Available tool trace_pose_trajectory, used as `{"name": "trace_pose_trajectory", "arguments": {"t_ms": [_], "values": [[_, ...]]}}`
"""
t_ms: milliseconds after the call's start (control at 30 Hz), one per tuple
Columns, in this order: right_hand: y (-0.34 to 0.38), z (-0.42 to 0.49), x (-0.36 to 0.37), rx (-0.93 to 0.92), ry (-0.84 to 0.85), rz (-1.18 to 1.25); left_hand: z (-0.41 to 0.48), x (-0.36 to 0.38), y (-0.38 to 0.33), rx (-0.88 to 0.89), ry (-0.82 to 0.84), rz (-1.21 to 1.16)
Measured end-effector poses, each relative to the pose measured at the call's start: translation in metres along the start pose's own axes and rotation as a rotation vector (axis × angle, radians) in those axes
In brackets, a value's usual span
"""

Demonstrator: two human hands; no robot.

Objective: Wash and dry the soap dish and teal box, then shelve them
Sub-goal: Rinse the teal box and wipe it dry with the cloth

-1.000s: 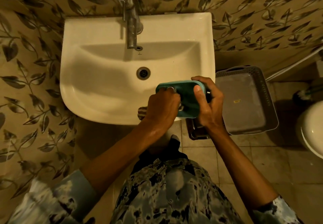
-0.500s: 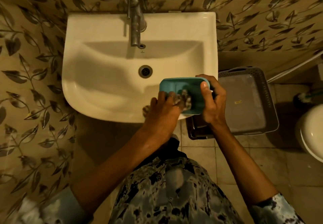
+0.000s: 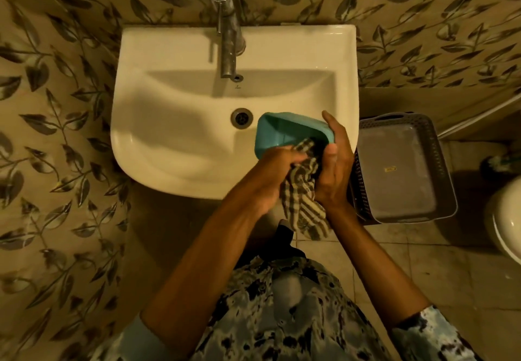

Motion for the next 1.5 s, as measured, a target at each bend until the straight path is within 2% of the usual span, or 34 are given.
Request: {"name": "trace_pose_trajectory", "arguments": {"t_ms": [33,67,100,133,200,233,333,400,467,533,633,767,867,933,1033,1167,1233,1300,1367,1500], "values": [[-0.034,-0.010,0.008,0.321,0.136,-0.047,0.001,-0.002,-0.002,-0.008,0.005,-0.082],[-0.048,-0.023,0.009,0.464,0.224,-0.081,0.003,-0.004,-0.004,0.008,0.025,-0.157],[-0.040,-0.026,0.008,0.411,0.174,-0.011,0.004,-0.006,-0.006,0.026,0.047,-0.219],[-0.015,-0.024,0.010,0.242,0.073,0.195,0.003,-0.006,-0.008,0.029,0.061,-0.252],[0.036,-0.024,0.024,-0.191,0.159,0.398,0.002,-0.010,-0.014,0.052,-0.007,-0.078],[0.050,-0.026,0.027,-0.234,0.228,0.532,0.001,-0.014,-0.016,0.089,-0.085,0.103],[0.043,-0.023,0.024,0.024,0.263,0.747,-0.002,-0.022,-0.026,0.348,-0.262,0.460],[0.033,-0.014,0.021,0.314,0.271,0.904,-0.004,-0.018,-0.024,0.443,-0.218,0.640],[0.037,-0.006,0.022,0.480,0.354,0.985,-0.006,-0.006,-0.015,0.486,-0.107,0.768],[0.042,-0.002,0.022,0.514,0.385,1.002,-0.012,0.004,-0.009,0.585,-0.086,0.858],[0.043,0.006,0.017,0.501,0.346,1.086,-0.016,0.005,-0.006,0.690,-0.148,1.032],[0.035,0.007,0.019,0.514,0.388,1.129,-0.012,-0.014,-0.002,0.663,-0.264,1.446],[0.039,0.003,0.026,0.488,0.419,1.144,-0.019,-0.008,-0.003,0.644,-0.365,1.601],[0.046,0.002,0.030,0.444,0.392,1.136,-0.025,-0.002,-0.001,0.615,-0.392,1.504],[0.051,-0.001,0.035,0.387,0.340,1.143,-0.028,0.003,-0.009,0.522,-0.263,1.066],[0.045,0.003,0.030,0.281,0.270,1.160,-0.023,-0.004,-0.013,0.112,0.028,0.452],[0.043,0.003,0.028,0.211,0.276,1.104,-0.027,-0.011,-0.016,-0.010,0.123,0.088],[0.041,-0.001,0.027,0.127,0.309,1.007,-0.028,-0.016,-0.029,0.000,0.210,-0.123],[0.037,-0.004,0.026,0.090,0.301,0.923,-0.025,-0.021,-0.039,0.014,0.256,-0.219],[0.029,-0.005,0.028,0.098,0.356,0.876,-0.022,-0.024,-0.031,-0.051,0.259,-0.476]]}}
Point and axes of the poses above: each hand's wrist, its own z-axis towards the middle knuckle, its own x-axis out of the palm, y = z × x, the point moved 7 cm from there along z, towards the middle knuckle, and after that the axes turned 3 degrees about -y, right-handed, at the moved point
